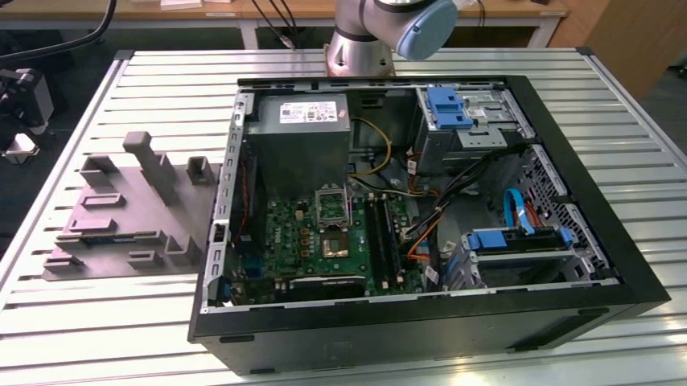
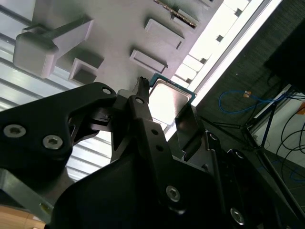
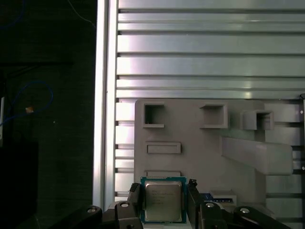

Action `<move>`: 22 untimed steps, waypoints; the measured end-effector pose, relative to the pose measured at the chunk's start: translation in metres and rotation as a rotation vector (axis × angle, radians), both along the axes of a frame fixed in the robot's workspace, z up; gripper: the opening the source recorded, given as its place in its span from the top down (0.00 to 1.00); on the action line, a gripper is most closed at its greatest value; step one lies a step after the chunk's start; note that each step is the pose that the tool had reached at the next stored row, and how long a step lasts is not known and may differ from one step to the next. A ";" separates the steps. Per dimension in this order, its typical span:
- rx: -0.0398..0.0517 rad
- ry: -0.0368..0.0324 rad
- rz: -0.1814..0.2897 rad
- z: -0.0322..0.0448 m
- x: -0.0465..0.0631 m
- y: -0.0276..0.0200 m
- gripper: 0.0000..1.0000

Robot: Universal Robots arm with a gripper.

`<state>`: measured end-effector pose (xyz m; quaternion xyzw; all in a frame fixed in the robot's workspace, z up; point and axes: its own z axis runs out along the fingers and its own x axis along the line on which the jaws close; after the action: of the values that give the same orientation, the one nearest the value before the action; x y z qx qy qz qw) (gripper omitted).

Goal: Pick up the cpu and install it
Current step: 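Pick up the cpu and move it towards the insertion slot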

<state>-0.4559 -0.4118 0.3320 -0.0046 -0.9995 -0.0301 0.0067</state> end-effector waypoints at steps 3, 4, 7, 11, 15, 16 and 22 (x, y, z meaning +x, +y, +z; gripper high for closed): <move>0.0000 0.0000 0.000 0.0007 0.000 0.0000 0.53; 0.0000 0.0000 0.000 0.0008 0.000 0.0000 0.53; 0.0000 0.0000 0.000 0.0015 0.000 0.0000 0.53; 0.0000 0.0000 0.000 0.0023 0.000 0.0000 0.53; 0.0000 0.0000 0.000 0.0032 0.000 0.0000 0.53; 0.0000 0.0000 0.000 0.0034 0.000 0.0000 0.53; 0.0000 -0.0001 0.000 0.0046 0.000 0.0000 0.53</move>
<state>-0.4559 -0.4118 0.3366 -0.0046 -0.9995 -0.0301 0.0067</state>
